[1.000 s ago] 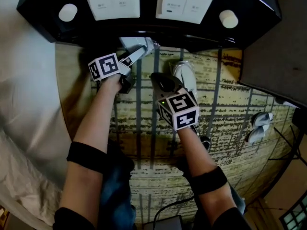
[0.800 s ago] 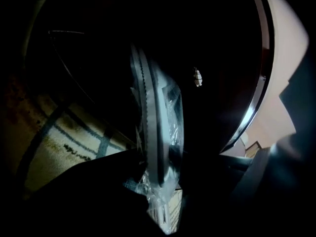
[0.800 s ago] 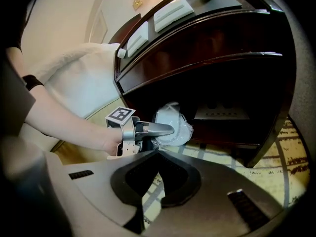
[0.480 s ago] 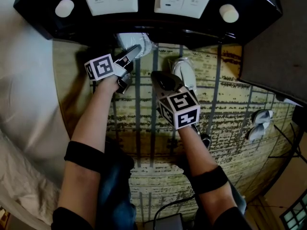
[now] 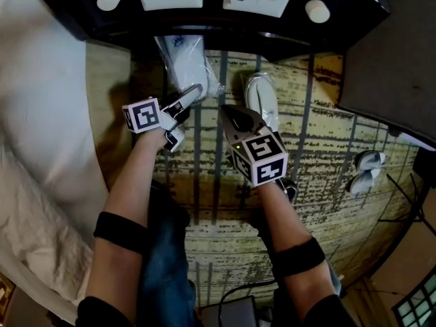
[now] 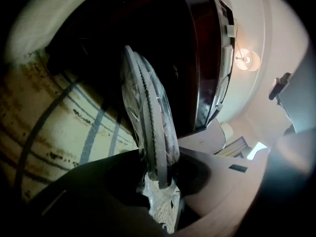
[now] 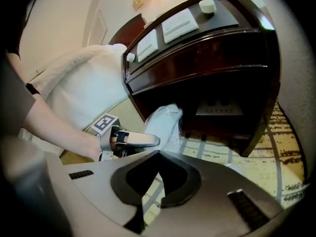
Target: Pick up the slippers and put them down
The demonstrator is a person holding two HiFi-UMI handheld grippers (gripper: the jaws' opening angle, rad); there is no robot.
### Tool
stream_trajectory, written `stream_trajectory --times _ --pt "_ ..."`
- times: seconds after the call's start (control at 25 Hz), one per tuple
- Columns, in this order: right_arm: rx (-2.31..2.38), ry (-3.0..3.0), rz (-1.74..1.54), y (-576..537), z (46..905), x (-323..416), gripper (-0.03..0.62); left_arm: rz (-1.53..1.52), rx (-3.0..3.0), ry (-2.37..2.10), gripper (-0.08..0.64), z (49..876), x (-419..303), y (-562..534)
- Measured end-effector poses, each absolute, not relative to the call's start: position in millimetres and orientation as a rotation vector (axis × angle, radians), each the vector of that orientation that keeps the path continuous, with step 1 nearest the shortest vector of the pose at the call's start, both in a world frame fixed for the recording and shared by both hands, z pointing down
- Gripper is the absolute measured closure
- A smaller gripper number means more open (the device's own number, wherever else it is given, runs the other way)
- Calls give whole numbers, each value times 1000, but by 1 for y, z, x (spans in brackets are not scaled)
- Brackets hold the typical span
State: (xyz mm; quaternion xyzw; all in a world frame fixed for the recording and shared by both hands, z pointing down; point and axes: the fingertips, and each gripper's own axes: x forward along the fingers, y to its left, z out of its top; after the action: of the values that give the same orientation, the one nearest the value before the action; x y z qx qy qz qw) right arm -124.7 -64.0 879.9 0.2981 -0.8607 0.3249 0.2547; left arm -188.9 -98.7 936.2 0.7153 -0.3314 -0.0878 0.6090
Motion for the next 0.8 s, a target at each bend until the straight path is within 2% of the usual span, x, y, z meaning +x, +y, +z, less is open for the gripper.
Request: stream_trajectory --times 0.4,0.8 --pt "786 -2321 897 -25 850 -103 591 -95 1626 -610 453 920 -147 12" --pt "818 -2274 929 0 887 -77 591 -8 1550 -556 452 975 -122 71"
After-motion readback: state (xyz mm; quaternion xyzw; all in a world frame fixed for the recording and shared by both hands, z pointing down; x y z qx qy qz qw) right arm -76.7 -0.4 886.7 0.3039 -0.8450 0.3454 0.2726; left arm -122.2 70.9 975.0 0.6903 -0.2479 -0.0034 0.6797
